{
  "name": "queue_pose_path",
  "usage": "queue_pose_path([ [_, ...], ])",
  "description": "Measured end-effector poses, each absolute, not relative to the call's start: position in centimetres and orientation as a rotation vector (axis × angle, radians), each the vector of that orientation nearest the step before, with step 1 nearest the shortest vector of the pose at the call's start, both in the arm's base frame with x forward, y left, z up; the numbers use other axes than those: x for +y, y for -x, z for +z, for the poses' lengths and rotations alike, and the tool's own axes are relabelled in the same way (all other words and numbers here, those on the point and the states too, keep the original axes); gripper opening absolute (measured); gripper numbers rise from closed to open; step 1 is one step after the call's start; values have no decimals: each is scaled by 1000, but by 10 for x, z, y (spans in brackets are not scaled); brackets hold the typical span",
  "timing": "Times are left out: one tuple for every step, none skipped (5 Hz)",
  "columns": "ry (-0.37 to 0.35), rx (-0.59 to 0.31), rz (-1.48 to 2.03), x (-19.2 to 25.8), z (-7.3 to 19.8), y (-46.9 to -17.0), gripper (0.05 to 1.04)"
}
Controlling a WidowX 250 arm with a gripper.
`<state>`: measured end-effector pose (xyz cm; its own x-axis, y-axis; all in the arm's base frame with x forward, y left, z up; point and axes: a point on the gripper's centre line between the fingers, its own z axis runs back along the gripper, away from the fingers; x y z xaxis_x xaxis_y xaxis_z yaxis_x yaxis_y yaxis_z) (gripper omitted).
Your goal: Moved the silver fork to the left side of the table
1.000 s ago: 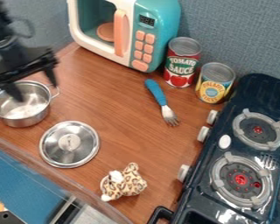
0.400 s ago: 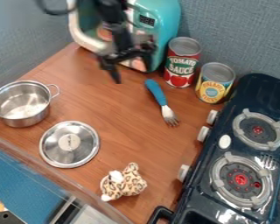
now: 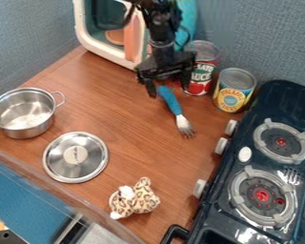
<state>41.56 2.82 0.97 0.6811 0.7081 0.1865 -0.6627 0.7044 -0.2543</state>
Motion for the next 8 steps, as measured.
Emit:
queue_pose_path([
  [123,-270,749,23,-9,-417,1000],
  [133,-236,747,20,-22,-419,1000],
  [134,-233,733,20,-26,-421,962],
  [126,-250,731,21,-27,-422,679],
  [115,-254,739,24,-30,-419,390],
  [101,-243,727,25,-30,-417,349],
  [105,-209,685,31,-28,-410,349],
  [131,-239,722,50,3,-398,349],
])
